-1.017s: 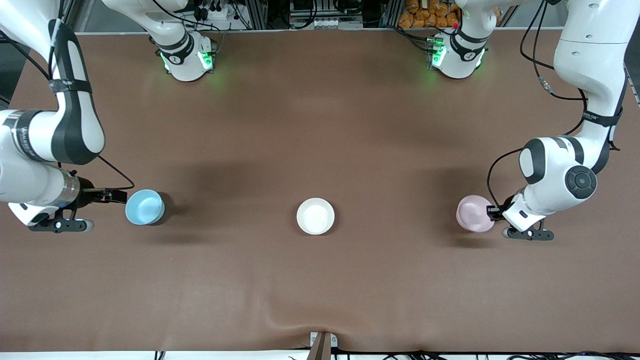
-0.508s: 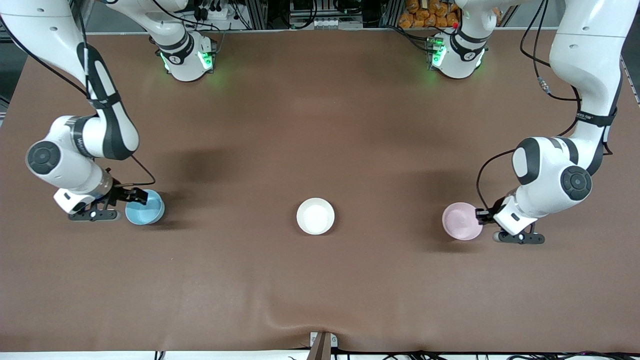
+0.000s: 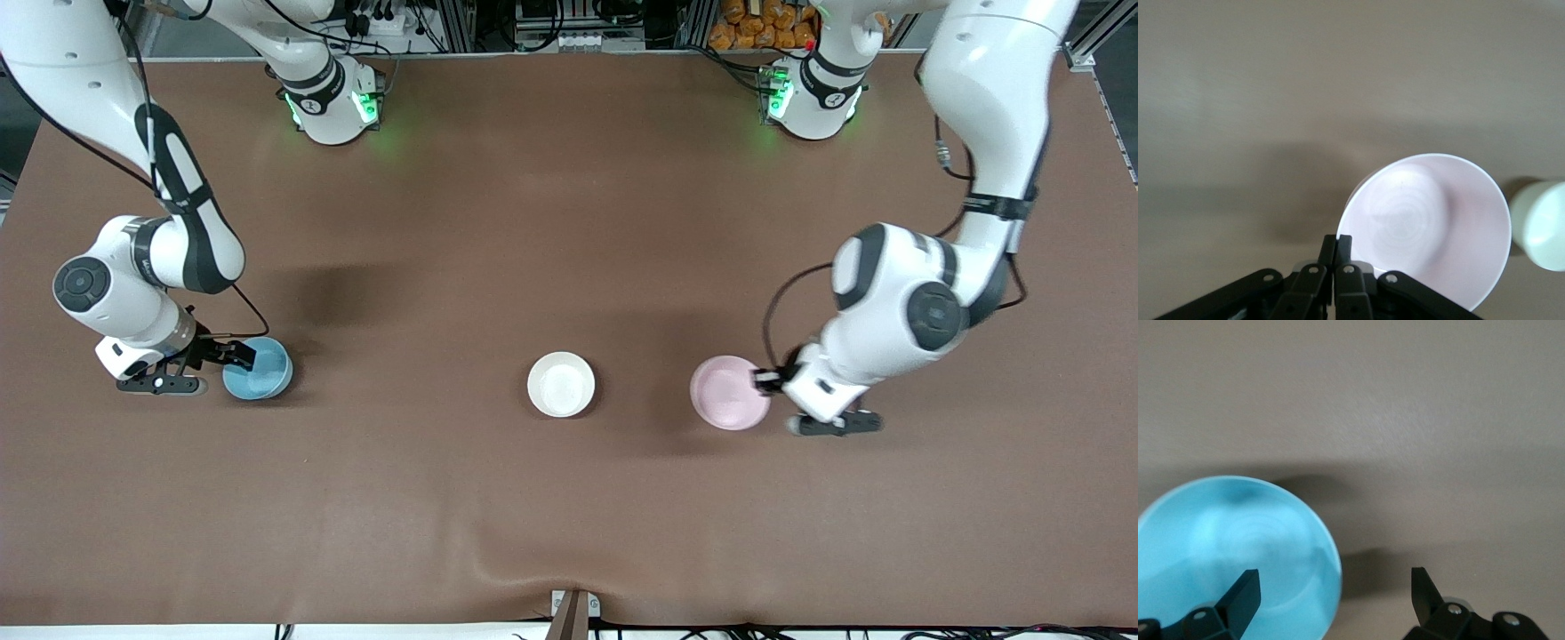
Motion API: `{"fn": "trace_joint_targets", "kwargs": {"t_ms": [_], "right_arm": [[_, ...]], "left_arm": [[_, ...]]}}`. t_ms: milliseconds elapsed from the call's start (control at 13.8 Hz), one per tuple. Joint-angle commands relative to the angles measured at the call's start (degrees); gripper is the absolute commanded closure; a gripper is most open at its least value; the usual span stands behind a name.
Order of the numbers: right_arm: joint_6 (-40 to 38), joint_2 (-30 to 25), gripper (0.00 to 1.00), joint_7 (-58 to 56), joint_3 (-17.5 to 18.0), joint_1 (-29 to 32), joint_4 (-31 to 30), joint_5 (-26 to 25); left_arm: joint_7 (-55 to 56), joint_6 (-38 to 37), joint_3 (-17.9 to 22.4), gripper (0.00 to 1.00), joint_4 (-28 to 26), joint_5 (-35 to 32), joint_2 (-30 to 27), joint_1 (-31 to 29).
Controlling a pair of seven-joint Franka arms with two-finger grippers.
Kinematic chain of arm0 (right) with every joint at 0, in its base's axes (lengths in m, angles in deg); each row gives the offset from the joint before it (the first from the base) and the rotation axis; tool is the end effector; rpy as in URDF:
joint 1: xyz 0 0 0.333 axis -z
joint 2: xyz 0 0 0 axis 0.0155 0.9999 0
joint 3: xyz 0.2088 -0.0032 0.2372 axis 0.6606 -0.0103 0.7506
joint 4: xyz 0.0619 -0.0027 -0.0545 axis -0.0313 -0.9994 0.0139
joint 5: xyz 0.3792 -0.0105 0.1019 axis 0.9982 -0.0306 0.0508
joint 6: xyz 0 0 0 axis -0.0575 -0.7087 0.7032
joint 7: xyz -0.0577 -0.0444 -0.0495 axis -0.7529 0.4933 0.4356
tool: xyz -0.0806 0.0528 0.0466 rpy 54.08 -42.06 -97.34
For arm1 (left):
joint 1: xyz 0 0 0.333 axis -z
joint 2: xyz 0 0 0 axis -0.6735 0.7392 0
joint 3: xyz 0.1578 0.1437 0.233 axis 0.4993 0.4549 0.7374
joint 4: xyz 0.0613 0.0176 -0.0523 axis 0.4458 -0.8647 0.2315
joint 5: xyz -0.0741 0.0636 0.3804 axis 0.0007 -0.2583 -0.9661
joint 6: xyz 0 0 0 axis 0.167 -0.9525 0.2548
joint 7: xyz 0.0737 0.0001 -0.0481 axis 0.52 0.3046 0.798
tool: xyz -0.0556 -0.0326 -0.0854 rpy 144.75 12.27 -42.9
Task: Stack pink and blue bowls on white bowl
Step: 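Carry the pink bowl with the left gripper onto the white bowl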
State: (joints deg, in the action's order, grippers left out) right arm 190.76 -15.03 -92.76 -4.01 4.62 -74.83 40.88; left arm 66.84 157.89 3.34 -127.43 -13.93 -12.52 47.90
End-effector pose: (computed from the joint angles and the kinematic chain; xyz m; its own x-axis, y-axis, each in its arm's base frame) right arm 0.5749 -0.1076 0.2001 0.9993 -0.0252 0.0263 -0.0271 -0.9970 0.0727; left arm 0.6454 -0.2386 0.3328 0.9972 0.0727 -0.0179 0.0748 -0.9781 0.1940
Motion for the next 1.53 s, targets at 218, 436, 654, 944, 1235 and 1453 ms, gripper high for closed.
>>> {"fn": "trace_joint_targets", "kwargs": {"t_ms": [218, 436, 654, 944, 1235, 1453], "right_arm": [[0.2, 1.9, 1.00, 0.2, 0.9, 1.3, 0.6, 5.9], [0.1, 1.8, 1.00, 0.1, 0.9, 1.1, 1.2, 7.1], [-3.0, 0.7, 1.00, -0.2, 0.9, 0.6, 3.1, 7.0], [-24.3, -1.5, 1.00, 0.0, 2.1, 0.3, 15.7, 7.7], [-40.7, -1.7, 1.00, 2.8, 2.8, -2.7, 29.4, 11.0], [-43.7, -4.2, 1.00, 9.0, 2.8, -7.3, 31.4, 11.6]], "left_arm": [[12.2, -1.6, 1.0, 1.00, 6.3, 0.7, 4.3, 10.2], [16.5, -1.6, 1.1, 1.00, 12.4, 0.7, 9.1, 13.9], [19.3, -0.8, 1.1, 1.00, 13.5, 0.8, 10.9, 16.0], [22.3, 5.0, 1.2, 1.00, 13.8, 0.8, 13.4, 18.7], [22.3, 10.5, 3.7, 1.00, 13.9, 0.7, 16.1, 21.7], [22.0, 11.4, 4.7, 1.00, 13.8, 0.6, 16.1, 22.2]]}}
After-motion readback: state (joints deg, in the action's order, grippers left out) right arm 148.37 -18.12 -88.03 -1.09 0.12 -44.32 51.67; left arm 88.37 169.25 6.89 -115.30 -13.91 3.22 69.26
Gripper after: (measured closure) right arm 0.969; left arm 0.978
